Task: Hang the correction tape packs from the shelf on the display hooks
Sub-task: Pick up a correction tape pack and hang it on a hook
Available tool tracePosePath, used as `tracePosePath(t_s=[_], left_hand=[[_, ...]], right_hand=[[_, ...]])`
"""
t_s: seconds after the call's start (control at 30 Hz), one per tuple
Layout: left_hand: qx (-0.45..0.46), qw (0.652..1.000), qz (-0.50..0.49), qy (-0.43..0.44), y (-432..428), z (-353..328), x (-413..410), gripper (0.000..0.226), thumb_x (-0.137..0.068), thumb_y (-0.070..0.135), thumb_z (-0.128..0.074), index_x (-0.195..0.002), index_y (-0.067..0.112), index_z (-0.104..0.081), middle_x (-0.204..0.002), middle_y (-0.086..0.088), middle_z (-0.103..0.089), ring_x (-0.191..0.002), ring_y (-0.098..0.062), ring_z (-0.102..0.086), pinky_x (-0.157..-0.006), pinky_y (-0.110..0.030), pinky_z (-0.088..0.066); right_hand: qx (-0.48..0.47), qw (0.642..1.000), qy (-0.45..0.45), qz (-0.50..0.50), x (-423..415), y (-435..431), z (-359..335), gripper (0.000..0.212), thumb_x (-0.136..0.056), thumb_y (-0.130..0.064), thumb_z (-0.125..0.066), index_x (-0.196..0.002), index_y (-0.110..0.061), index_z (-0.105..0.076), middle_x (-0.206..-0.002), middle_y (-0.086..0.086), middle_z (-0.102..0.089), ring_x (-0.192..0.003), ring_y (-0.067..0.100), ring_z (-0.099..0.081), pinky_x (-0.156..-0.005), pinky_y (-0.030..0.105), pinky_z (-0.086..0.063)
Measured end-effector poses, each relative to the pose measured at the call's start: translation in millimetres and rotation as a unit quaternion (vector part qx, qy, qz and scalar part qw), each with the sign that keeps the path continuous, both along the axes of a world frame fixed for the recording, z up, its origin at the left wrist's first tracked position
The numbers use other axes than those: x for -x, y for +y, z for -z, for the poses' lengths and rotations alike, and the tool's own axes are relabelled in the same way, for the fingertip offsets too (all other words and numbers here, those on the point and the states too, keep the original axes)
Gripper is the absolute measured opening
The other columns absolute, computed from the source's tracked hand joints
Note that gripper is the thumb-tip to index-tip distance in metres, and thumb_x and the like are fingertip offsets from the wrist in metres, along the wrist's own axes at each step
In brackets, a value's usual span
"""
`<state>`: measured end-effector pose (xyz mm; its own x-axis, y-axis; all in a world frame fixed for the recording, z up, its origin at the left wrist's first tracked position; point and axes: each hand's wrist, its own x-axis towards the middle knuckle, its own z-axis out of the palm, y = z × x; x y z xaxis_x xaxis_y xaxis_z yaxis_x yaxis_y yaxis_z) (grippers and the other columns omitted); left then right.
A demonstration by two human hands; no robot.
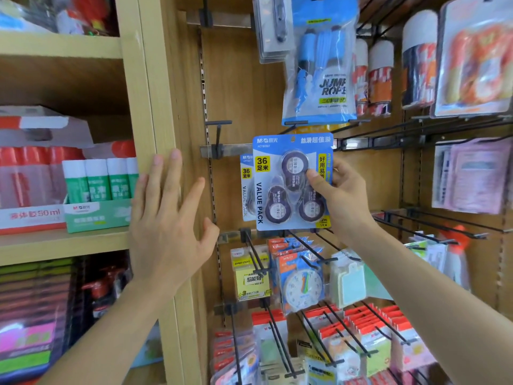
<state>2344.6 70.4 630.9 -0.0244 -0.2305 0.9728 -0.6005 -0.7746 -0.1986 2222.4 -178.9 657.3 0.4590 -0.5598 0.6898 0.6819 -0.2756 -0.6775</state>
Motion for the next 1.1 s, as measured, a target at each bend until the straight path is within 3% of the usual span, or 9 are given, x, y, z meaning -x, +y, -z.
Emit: tracePosePath(t_s=[0.37,0.63,0.93,1.1], left_hand=[[-0.006,1.000,-0.012,0.010,0,1,2,0.055,-0.087,0.031,-0.053,-0.138,0.013,-0.061,-0.168,-0.014,-0.014,-0.156,-0.034,-0.010,-0.126,-0.052,-0.014],[-0.009,1.000,-0.015,0.011,1,2,2,0.055,-0.088,0.031,-0.053,-0.139,0.013,-0.060,-0.168,-0.015,-0.014,-0.156,-0.034,-0.009,-0.125,-0.054,-0.016],[-0.006,1.000,-0.016,0.005,1,4,1,0.052,-0.088,0.030,-0.053,-0.136,0.012,-0.063,-0.168,-0.015,-0.015,-0.156,-0.035,-0.011,-0.124,-0.055,-0.019],[-0.007,1.000,-0.019,0.009,1,4,1,0.054,-0.088,0.031,-0.052,-0.138,0.013,-0.061,-0.168,-0.015,-0.014,-0.156,-0.034,-0.010,-0.124,-0.054,-0.018]], right_hand=[[0.005,0.999,0.039,-0.003,-6,-1,1,0.016,-0.093,-0.013,-0.068,-0.109,-0.016,-0.067,-0.098,0.004,-0.078,-0.089,0.023,-0.075,-0.078,0.041,-0.061],[0.022,0.995,0.093,0.011,-31,-16,6,0.018,-0.091,-0.022,-0.072,-0.109,-0.018,-0.070,-0.101,0.006,-0.077,-0.096,0.030,-0.073,-0.086,0.056,-0.058],[0.010,0.989,0.133,0.069,-68,-32,-9,0.019,-0.089,-0.023,-0.074,-0.104,-0.020,-0.063,-0.096,0.001,-0.072,-0.091,0.022,-0.071,-0.088,0.045,-0.059],[0.025,0.981,0.160,0.107,-93,-38,-17,0.029,-0.090,-0.024,-0.073,-0.113,-0.011,-0.060,-0.097,0.004,-0.068,-0.089,0.022,-0.067,-0.090,0.044,-0.056]])
